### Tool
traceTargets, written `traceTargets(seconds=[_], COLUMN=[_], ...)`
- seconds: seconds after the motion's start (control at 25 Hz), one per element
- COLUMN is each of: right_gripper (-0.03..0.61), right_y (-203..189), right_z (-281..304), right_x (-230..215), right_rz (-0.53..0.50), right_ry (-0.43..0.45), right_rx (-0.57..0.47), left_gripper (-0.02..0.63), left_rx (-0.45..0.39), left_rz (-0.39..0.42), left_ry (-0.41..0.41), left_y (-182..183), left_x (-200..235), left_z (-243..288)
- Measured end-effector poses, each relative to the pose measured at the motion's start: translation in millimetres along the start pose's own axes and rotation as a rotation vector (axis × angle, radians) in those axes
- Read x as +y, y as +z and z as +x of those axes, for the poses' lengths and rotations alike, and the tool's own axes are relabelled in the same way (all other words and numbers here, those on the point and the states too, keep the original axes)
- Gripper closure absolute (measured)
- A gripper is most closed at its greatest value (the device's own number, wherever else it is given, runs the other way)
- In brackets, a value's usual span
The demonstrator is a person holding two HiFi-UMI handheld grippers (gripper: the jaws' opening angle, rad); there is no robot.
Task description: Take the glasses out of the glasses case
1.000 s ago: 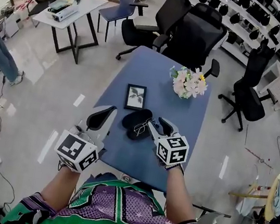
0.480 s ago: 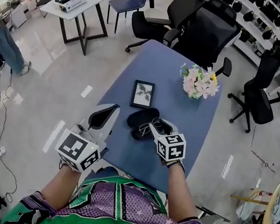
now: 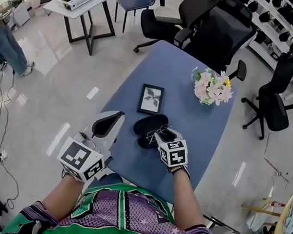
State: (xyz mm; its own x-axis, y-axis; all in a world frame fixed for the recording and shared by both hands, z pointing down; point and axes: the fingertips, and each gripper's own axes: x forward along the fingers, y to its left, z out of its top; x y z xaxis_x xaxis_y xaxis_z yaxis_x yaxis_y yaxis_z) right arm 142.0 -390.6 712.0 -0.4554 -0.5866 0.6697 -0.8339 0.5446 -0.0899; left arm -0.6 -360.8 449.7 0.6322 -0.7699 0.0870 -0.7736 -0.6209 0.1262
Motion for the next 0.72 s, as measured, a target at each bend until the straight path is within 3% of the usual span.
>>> traceTargets(seconds=[0.52,0.72], right_gripper=[0.408,0.41], right_y=[-27,-28], right_z=[32,37], right_x=[-7,-6], right_rz=[-0.104,-0.141], right_ry=[-0.022,-0.024], right_rx=[0.164,0.181], left_gripper=[0.597,0.597], left_rx=[0.015,0.019], left_rz=[-0.01,-0.012], left_ry=[0.044,0.056], left_y=[-7,-9], left_x=[16,21], left_z=[0,-3])
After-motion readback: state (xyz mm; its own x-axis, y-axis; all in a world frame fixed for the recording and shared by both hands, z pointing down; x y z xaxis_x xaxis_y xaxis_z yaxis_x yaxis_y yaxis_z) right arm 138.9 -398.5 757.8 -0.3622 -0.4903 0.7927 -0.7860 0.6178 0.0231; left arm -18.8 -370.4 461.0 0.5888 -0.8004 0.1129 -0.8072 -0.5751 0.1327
